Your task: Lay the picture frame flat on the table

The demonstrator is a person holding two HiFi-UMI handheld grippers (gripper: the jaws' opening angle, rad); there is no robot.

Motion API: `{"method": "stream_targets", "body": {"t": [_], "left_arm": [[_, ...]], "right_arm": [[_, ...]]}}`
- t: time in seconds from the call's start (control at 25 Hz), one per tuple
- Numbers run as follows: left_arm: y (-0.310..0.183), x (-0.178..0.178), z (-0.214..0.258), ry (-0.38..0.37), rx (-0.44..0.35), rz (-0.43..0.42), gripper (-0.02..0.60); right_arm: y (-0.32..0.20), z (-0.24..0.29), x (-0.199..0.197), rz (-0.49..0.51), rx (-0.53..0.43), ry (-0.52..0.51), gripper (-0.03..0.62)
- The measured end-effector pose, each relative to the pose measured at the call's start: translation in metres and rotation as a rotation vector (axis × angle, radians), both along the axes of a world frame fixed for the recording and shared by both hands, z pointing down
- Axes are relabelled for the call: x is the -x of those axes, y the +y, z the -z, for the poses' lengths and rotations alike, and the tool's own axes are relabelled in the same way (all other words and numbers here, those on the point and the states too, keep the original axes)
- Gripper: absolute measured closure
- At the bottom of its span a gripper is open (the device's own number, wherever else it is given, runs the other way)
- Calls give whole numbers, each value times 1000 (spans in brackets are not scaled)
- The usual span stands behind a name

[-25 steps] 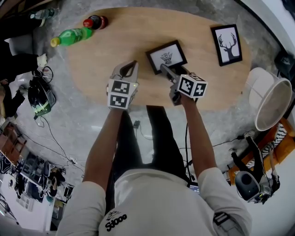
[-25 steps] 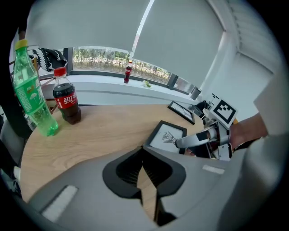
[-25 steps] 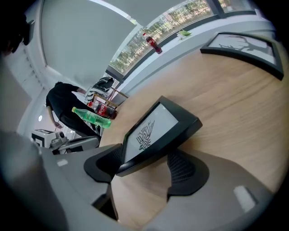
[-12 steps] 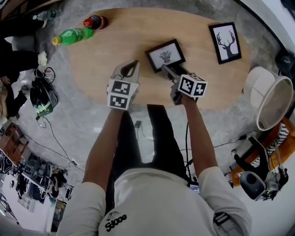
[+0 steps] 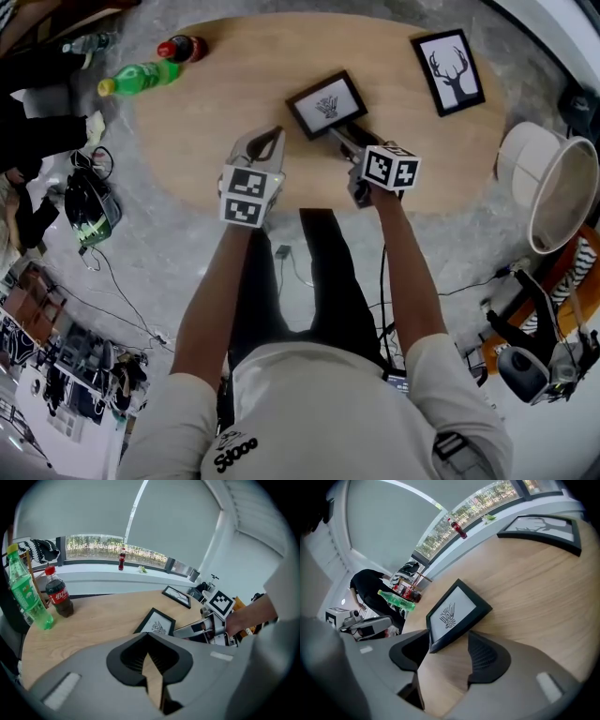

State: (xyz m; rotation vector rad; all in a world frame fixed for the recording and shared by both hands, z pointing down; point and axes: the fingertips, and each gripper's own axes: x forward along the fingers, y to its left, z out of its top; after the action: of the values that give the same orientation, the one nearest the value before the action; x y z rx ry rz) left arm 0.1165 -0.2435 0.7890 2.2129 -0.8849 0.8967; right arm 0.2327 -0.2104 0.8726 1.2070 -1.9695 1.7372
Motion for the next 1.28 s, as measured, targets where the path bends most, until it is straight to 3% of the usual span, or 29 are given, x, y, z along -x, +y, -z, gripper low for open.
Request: {"method": "stream_targets", "body": {"t": [0.2,0.36,0.52,0.64,0.84,1.04,1.16,1.28], "left_arm": [[11,3,1,4,-1,-10,571],[20,15,9,8,-16,-13,571],[25,33,19,7,-38,-14,571],[27,47,39,17,-46,-10,571],[39,74,81,18,-62,2,571],[33,99,138,54,-136,-7,571],[41,115,174,67,-186,-35,571],[51,130,204,59,-230,-80,571]], "right_arm": [[5,4,-2,-13,-5,22,316],[11,21,-4,-19,-39,61,353],[15,52,-7,-93,-85,78,369],[16,89,-7,-149,-133,108,387],[38,159,1,-121,-206,243,448],[41,232,11,-195,-308,302,474],[51,276,18,-200,-368,363,540],[64,314,20,-200,-410,413,559]]}}
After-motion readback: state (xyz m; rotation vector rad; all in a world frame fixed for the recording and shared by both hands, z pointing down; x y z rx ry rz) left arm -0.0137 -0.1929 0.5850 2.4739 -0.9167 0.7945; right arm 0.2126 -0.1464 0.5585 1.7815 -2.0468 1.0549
